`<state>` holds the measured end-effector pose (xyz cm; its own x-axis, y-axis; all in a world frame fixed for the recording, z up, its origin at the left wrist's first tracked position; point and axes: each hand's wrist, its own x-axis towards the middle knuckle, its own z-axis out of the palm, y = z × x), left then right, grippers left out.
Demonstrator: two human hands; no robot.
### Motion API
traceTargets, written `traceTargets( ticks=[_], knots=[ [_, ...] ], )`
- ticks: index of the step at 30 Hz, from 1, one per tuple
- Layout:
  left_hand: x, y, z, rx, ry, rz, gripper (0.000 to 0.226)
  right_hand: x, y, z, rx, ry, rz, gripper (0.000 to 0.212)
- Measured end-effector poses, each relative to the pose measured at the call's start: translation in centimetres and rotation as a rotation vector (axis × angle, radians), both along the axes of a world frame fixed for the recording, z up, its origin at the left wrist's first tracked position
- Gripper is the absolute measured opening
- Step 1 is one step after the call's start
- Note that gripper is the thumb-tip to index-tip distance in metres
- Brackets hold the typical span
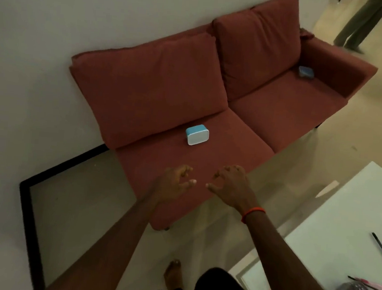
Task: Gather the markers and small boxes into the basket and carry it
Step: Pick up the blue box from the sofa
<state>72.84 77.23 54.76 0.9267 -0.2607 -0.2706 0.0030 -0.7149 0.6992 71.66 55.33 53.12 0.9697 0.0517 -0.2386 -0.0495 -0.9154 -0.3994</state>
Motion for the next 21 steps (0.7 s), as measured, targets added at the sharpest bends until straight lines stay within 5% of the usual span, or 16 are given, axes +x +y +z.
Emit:
traceTargets(
  ticks=[10, 15, 21],
  knots=[
    [11.4, -3.1, -4.0, 0.025, 0.048, -0.068, 0.047, 9.7, -0.5, -1.5, 0.024, 0.046, -0.022, 0.083],
    [18.4, -4.6, -7.0, 0.113, 0.113, -0.056, 0.051, 16.9, -2.4, -3.4, 0.11, 0.103, -0.002, 0.05],
    [25.9, -6.4, -10.2, 0.191, 0.124, -0.045, 0.054, 22.8, -3.2, -5.9, 0.214, 0.096, -0.018, 0.05]
  ],
)
